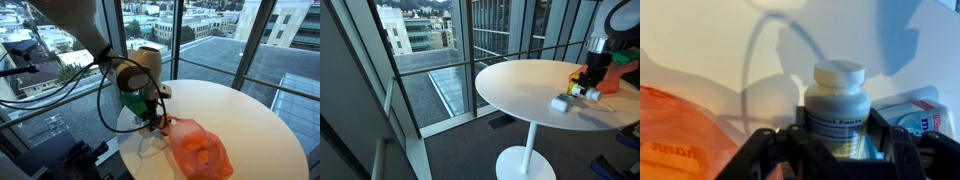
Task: Remove the white bottle from the plastic bag
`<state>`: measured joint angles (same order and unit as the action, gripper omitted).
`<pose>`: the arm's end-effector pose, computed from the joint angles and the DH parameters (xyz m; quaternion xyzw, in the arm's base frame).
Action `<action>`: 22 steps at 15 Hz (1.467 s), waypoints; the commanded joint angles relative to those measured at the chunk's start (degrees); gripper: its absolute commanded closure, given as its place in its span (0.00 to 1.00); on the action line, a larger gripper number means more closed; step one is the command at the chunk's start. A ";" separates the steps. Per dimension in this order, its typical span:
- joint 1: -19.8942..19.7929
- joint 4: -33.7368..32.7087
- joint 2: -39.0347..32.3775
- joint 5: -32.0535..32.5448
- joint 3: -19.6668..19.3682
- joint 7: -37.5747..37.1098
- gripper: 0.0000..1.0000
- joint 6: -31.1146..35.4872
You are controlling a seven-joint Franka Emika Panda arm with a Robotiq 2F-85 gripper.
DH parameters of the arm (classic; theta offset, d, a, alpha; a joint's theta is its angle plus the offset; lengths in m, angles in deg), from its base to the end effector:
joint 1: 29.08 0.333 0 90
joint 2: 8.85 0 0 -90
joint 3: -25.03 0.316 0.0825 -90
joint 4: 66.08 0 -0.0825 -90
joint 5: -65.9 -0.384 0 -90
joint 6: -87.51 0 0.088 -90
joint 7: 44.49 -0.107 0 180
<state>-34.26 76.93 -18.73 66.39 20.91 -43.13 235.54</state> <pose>0.4564 -0.0756 0.2121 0.9969 -0.0652 -0.0428 0.0043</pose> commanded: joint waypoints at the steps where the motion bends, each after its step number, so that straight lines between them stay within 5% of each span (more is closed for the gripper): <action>1: -0.45 -2.36 -2.82 -0.81 0.09 2.40 0.64 2.24; 6: -0.85 -3.81 -5.28 -1.47 0.49 3.48 0.64 3.62; 7: -0.82 -3.89 -5.49 -1.36 0.46 3.34 0.30 3.50; 8: -0.74 -3.94 -5.57 -1.13 0.39 3.17 0.13 3.34; 10: -0.64 -3.74 -4.99 -1.05 0.41 2.97 0.00 2.48; 16: -1.37 -2.21 0.53 -5.40 1.77 6.02 0.00 -6.49; 22: -1.33 -2.42 7.44 -3.85 -1.26 2.91 0.00 -18.82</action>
<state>-34.81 73.96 -15.49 61.72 20.90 -39.14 221.12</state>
